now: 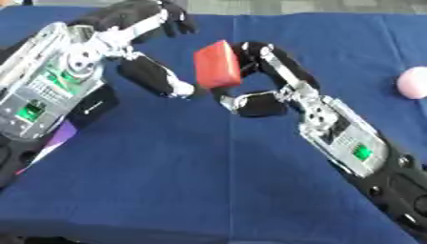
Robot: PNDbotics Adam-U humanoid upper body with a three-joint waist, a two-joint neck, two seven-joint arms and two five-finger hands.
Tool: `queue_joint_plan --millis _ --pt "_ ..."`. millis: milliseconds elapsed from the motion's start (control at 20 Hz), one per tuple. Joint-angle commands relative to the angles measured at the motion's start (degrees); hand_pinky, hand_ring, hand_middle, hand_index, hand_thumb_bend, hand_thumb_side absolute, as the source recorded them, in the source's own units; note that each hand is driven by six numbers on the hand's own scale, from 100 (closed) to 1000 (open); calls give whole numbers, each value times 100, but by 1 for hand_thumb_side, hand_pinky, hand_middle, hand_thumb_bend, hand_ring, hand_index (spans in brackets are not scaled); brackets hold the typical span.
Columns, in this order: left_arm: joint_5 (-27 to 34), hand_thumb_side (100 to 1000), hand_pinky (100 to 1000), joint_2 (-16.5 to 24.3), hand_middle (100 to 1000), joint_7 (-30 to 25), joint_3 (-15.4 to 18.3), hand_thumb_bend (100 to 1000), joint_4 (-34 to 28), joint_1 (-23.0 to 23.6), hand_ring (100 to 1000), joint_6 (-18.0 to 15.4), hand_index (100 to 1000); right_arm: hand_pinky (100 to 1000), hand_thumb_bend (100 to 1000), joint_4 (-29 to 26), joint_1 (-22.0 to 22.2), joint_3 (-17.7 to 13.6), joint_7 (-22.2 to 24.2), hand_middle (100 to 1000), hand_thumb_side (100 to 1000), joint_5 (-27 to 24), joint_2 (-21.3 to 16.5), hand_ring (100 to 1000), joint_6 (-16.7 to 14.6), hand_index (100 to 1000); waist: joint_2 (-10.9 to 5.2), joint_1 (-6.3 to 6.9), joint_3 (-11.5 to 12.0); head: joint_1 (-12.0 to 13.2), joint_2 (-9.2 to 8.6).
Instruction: Pick up the objects with one hand, pass them to the other hand, and then place them into the box on the other side of the table.
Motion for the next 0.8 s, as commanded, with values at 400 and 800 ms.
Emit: queue_joint_plan --millis 400,800 --pt "-133 448 844 -53 744 -90 55 661 -247 -108 763 103 827 697 100 -150 -54 18 84 536 100 65 -95 708 13 605 -72 0 26 -37 -35" --pt "-290 436 841 -214 740 0 38 632 -109 -58 761 139 818 694 100 -200 -79 53 92 536 100 76 -87 708 27 604 -58 5 9 -42 -27"
